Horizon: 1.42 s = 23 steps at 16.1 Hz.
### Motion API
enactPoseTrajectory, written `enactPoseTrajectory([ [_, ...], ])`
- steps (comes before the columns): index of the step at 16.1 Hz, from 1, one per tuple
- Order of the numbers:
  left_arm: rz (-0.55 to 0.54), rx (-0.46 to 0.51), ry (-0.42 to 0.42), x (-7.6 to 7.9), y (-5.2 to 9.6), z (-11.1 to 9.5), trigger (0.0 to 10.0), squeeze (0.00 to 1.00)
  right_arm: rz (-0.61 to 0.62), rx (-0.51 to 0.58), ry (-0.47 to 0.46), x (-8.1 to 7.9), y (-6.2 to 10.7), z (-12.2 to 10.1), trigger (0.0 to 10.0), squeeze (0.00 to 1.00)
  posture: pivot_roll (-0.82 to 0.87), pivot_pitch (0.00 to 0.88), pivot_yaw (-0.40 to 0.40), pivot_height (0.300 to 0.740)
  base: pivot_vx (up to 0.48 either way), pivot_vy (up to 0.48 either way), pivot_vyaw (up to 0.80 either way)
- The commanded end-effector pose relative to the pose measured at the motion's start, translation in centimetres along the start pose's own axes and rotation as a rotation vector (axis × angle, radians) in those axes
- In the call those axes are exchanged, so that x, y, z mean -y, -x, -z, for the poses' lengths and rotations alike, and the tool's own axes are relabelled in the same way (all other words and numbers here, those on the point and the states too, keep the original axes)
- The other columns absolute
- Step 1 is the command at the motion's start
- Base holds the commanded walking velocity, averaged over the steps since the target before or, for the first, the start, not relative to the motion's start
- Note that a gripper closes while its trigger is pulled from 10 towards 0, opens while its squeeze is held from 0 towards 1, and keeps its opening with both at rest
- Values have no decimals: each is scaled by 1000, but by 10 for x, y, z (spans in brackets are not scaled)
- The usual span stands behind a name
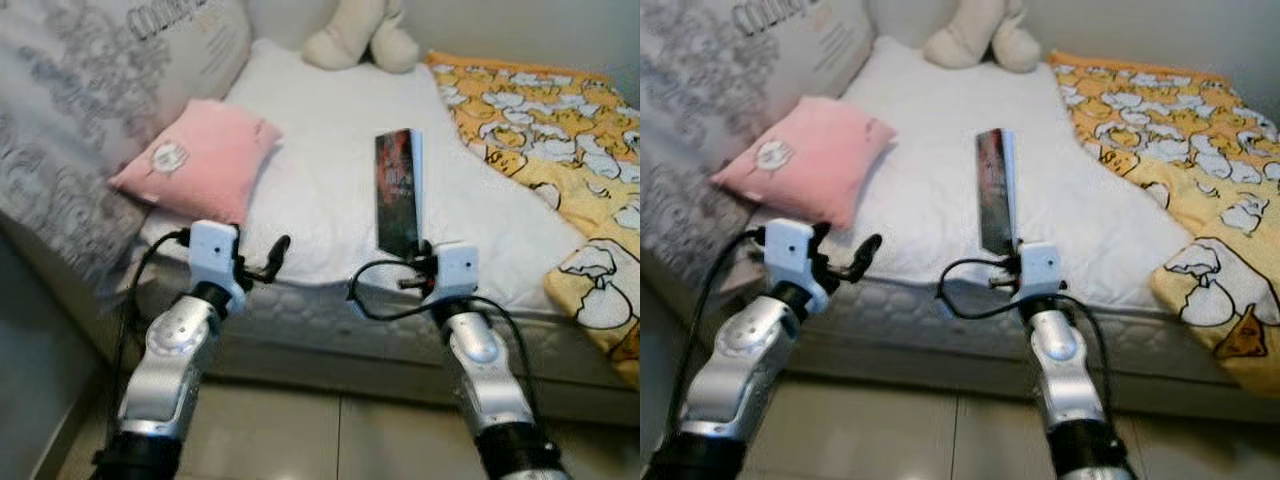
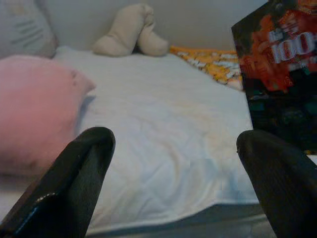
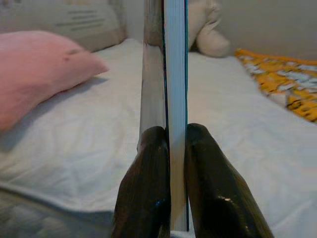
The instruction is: Clean up the room
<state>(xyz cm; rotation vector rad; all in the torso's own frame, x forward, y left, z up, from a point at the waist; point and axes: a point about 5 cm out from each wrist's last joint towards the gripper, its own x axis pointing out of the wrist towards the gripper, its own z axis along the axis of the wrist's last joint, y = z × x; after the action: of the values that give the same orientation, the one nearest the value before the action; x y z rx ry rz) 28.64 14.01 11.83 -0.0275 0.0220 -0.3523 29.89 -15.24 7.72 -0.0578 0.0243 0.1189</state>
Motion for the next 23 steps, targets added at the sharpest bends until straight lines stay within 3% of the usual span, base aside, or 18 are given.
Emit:
enactPoseTrajectory([
  [1, 13, 12, -11, 1, -2, -3, 10000, 0, 17, 60, -7, 3, -7, -14, 0, 0, 36, 0, -42, 719, 480, 0, -781],
  [11, 40, 28, 23, 1, -6, -5, 10000, 0, -1, 94, 6, 2, -18, -21, 0, 0, 43, 0, -50, 719, 458, 40, -49],
  [15, 67, 26, 12, 4, -6, -6, 10000, 0, -7, 100, -14, -1, -19, -21, 0, 0, 45, 0, -43, 719, 0, 475, 0],
  [17, 117, 36, -11, 9, -5, -9, 10000, 0, -9, 83, -41, -4, -20, -18, 0, 0, 45, 0, -39, 719, 0, 467, -794],
  [23, 103, 29, -37, 9, -7, -10, 10000, 0, -8, 82, -10, -3, -24, -18, 0, 0, 51, 0, -31, 719, 86, 279, -748],
])
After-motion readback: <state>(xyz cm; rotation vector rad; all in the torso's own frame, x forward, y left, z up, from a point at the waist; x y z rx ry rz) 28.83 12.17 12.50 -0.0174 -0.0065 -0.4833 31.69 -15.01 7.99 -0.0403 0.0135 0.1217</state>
